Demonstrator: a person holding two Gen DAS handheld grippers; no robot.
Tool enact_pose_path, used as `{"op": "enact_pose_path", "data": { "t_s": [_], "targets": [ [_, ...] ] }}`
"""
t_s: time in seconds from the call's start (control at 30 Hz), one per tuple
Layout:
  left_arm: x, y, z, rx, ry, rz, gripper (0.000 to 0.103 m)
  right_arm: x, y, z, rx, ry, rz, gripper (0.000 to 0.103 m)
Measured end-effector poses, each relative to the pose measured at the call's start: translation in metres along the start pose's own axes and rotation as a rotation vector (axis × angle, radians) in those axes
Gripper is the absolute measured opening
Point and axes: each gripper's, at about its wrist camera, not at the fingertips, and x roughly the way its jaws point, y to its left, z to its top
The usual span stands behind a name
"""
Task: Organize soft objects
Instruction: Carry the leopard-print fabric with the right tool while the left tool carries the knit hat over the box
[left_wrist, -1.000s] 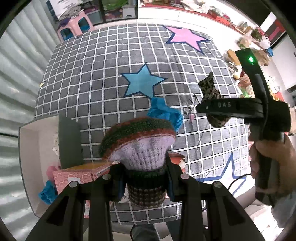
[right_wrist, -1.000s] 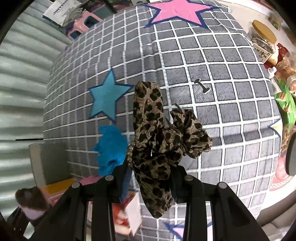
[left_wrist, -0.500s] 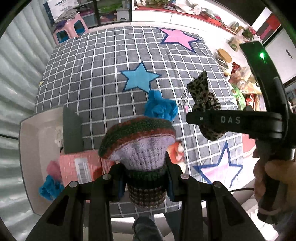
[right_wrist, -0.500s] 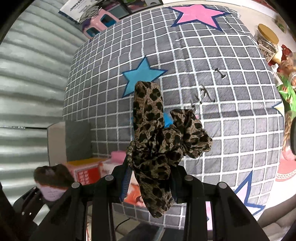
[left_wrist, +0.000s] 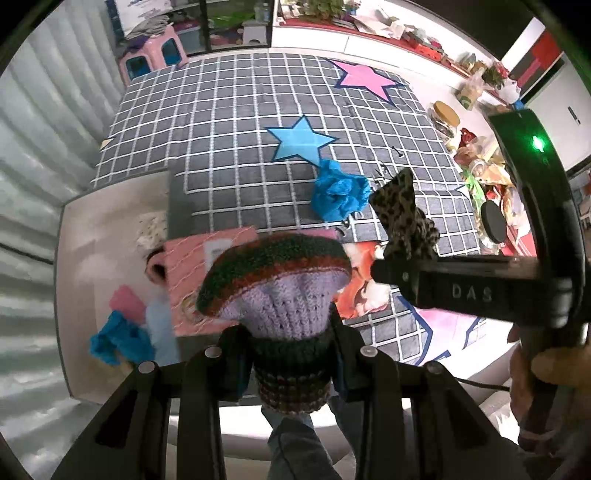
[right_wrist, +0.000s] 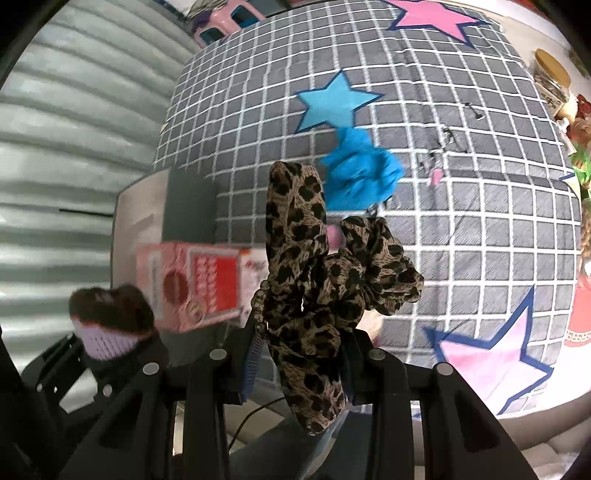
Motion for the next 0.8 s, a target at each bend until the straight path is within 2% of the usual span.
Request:
{"op": "enact_pose_path", "data": {
  "t_s": [0.5,0.8],
  "targets": [
    [-0.028,0.068,-0.035,-0.145,-0.063,0.019,0.037,0.002,0.081,-0.043,-0.162,0.016,0.024,0.037],
    [-0.036,0.122,-0.053,-0.281,-0.087,0.052,0.037,0.005,0.131,-0.048,-0.279,0.021,0.022,0.037]
  ]
}}
